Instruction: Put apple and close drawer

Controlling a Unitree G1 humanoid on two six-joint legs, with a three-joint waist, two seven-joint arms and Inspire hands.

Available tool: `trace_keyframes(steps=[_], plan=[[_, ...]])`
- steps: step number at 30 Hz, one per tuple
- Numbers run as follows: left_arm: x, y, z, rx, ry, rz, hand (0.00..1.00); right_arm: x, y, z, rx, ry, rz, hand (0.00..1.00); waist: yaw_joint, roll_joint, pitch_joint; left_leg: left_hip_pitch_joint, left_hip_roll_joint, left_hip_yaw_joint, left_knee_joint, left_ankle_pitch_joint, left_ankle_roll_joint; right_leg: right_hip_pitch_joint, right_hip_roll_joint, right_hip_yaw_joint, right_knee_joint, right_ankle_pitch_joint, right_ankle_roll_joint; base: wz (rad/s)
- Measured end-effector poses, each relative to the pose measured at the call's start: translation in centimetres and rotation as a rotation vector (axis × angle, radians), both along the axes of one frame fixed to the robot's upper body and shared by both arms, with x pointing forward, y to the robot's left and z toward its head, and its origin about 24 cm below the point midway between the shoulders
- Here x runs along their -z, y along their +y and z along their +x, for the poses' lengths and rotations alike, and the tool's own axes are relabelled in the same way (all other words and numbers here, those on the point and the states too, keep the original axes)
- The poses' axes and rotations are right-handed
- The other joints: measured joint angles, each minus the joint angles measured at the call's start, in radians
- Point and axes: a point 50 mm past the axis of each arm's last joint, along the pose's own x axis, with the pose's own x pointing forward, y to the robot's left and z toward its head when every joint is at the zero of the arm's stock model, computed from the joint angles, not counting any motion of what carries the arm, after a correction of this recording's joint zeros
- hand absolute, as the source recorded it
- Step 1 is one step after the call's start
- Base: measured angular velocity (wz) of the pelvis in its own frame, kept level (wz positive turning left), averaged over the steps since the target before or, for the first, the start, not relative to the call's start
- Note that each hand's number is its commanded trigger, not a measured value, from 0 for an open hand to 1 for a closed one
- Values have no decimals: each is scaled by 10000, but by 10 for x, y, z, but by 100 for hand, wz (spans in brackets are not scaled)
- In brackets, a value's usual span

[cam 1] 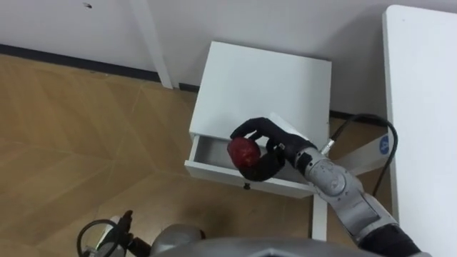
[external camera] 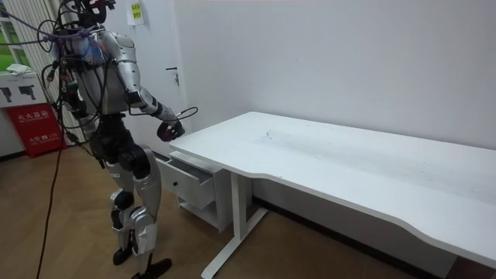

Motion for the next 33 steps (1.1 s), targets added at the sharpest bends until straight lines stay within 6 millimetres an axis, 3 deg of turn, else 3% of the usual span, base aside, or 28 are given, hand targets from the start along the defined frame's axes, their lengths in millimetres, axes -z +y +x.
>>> trace_keyframes(steps=[15,16,17,19,20,22,24,25,26,28,29,30,31,33], plan=[[2,0,-8,-193,235,-102,0,12,-10,-5,451,420,-285,100,-72,56,42,-53,-22,-16,18,11,18,-8,-17,-4,-6,0,2,1],[3,0,-9,-210,261,-104,0,11,-11,-4,511,384,-287,62,-70,64,48,-59,-18,-17,32,11,18,-11,-15,-2,-6,0,2,0],[3,0,-9,-239,270,-107,0,11,-12,-4,555,369,-292,53,-68,71,52,-66,-17,-17,48,11,18,-11,-15,-3,-5,0,2,0],[3,0,-10,-338,330,-101,0,9,-18,-2,827,260,-310,55,-58,93,67,-80,-16,-14,90,10,19,-12,-18,-2,2,0,2,0],[3,1,-10,-385,328,-95,0,9,-19,-1,881,228,-320,48,-57,93,67,-81,-14,-14,94,10,19,-14,-18,-2,7,0,2,0],[3,1,-10,-435,316,-88,0,7,-23,2,1119,96,-301,2,-44,98,63,-81,-10,-15,111,10,19,-13,-17,-3,17,0,2,0],[3,1,-10,-452,312,-85,0,4,-25,4,1277,-49,-276,4,-44,99,50,-63,-10,-14,116,10,19,7,-17,0,23,1,3,0],[3,2,-10,-481,305,-81,0,4,-26,4,1353,-117,-282,21,-45,94,30,-55,-10,-14,121,10,19,19,-17,1,26,1,3,0],[3,2,-10,-496,299,-79,0,3,-26,4,1367,-124,-282,21,-45,92,18,-50,-10,-14,125,10,19,25,-17,1,27,1,3,0],[3,3,-10,-673,261,-67,0,3,-27,5,1453,-160,-255,52,-46,89,7,6,-10,-10,131,10,20,80,-18,-1,24,2,4,0],[3,4,-10,-704,260,-61,0,2,-28,5,1487,-176,-235,47,-47,89,7,34,-11,-10,128,10,19,104,-20,-4,20,2,5,0],[3,4,-11,-762,270,-52,0,2,-28,6,1595,-198,-161,30,-42,92,6,109,-14,-11,112,10,20,171,-22,-6,16,2,5,0],[3,4,-12,-767,280,-51,0,1,-29,7,1767,-253,-62,0,-38,99,-9,121,-14,-14,110,10,20,191,-20,-17,17,2,6,0],[3,4,-12,-769,280,-67,0,0,-31,8,2051,-377,76,0,-31,102,-8,116,-13,-15,118,10,21,191,-20,-19,18,6,10,0]])
